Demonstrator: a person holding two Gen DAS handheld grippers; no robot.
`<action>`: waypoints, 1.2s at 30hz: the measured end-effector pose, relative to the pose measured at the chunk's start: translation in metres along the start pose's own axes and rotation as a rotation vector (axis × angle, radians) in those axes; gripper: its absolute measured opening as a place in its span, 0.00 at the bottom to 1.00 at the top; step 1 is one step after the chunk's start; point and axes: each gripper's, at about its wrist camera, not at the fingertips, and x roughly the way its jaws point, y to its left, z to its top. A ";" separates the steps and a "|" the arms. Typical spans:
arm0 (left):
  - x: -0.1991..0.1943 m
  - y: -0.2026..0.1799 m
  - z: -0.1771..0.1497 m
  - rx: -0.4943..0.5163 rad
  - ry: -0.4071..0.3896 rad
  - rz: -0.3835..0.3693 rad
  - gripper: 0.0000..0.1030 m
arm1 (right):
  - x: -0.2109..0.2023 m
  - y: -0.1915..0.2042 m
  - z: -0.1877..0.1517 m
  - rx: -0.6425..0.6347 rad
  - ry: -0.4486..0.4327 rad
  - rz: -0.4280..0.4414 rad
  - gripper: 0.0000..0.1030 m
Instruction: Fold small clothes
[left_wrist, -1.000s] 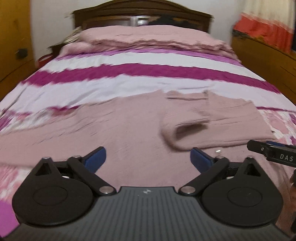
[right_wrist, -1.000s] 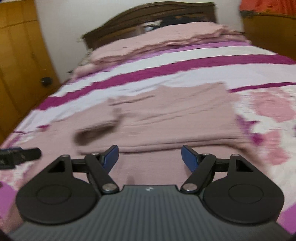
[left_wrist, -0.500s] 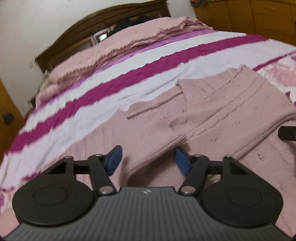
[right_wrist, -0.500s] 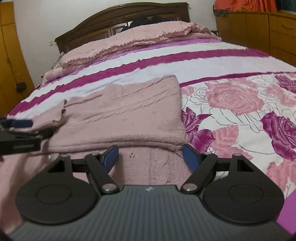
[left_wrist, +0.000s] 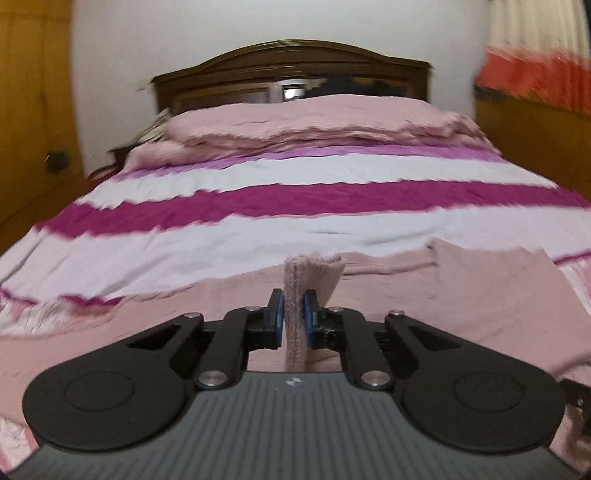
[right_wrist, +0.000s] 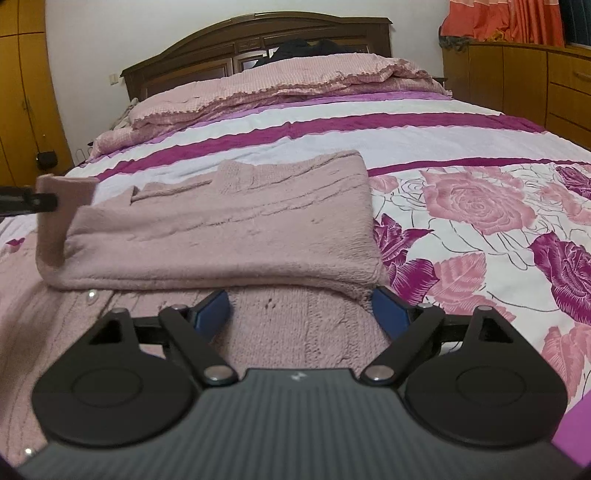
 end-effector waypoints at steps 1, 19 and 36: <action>0.003 0.008 0.001 -0.017 0.010 0.017 0.12 | 0.000 0.000 0.000 -0.001 0.000 -0.001 0.84; -0.016 0.088 -0.048 -0.245 0.143 0.105 0.15 | 0.002 0.002 0.000 -0.008 0.004 -0.005 0.85; -0.006 0.079 -0.026 -0.233 0.131 0.017 0.55 | 0.032 -0.052 0.087 0.046 0.051 0.092 0.83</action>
